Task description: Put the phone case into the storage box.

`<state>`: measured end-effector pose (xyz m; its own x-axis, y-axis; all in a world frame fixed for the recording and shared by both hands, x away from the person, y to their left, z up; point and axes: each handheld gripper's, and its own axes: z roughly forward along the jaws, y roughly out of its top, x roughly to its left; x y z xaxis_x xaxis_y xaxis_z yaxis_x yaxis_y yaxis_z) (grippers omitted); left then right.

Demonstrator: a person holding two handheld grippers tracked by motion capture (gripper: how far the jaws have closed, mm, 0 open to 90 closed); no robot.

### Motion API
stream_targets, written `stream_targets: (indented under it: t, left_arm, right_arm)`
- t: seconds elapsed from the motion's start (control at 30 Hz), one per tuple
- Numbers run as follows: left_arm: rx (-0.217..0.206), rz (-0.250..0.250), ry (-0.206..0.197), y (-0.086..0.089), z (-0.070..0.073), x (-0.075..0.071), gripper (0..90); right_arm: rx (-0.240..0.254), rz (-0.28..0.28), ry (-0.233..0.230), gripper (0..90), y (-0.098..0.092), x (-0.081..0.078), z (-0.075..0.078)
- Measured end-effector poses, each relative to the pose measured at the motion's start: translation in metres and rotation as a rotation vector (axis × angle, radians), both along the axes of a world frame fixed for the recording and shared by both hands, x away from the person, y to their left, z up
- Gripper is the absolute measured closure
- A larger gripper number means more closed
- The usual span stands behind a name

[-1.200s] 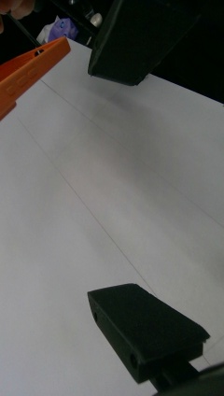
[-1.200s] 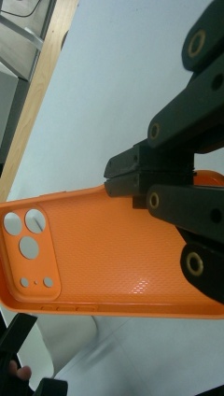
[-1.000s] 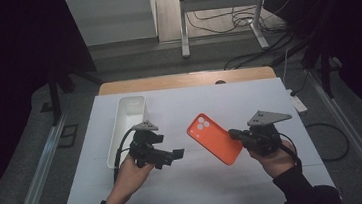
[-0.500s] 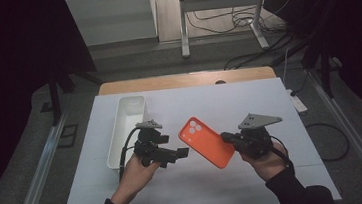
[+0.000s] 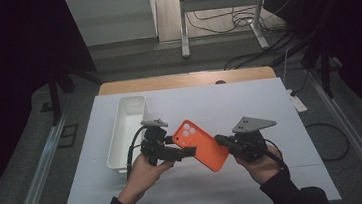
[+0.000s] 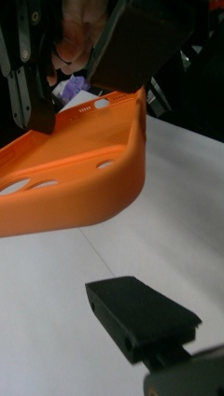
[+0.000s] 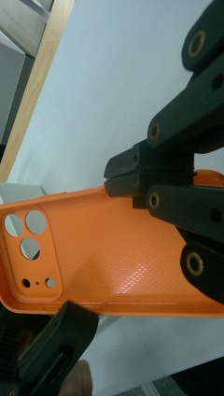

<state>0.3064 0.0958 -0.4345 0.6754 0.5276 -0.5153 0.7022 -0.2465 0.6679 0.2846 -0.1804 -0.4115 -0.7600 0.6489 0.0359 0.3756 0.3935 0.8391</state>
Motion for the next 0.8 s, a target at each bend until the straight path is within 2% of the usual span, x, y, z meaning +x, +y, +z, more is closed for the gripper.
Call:
stream_targets:
  t: [0.07, 0.23, 0.37, 0.63, 0.8]
  left_arm:
    - [-0.008, -0.001, -0.001, -0.0011, -0.0003, -0.0004, 9.1]
    - [-0.031, -0.006, 0.027, -0.002, -0.0026, 0.0011, 20.0]
    - [-0.078, -0.016, 0.052, -0.0021, -0.0035, 0.002, 29.6]
    - [-0.124, -0.027, 0.096, -0.0043, -0.006, 0.0039, 48.1]
    - [-0.17, -0.035, 0.132, -0.0042, -0.0076, 0.0039, 60.8]
  right_arm:
    - [0.006, 0.006, 0.001, 89.1, 0.0015, -0.0011, -0.0001]
    - [0.015, 0.013, -0.002, 89.1, 0.0052, -0.0038, 0.0002]
    - [0.018, 0.02, -0.007, 89.1, 0.0067, -0.0053, 0.0006]
    - [0.015, 0.032, -0.014, 89.1, 0.0093, -0.0073, 0.0006]
    - [0.013, 0.029, -0.017, 89.1, 0.0093, -0.0072, 0.0001]
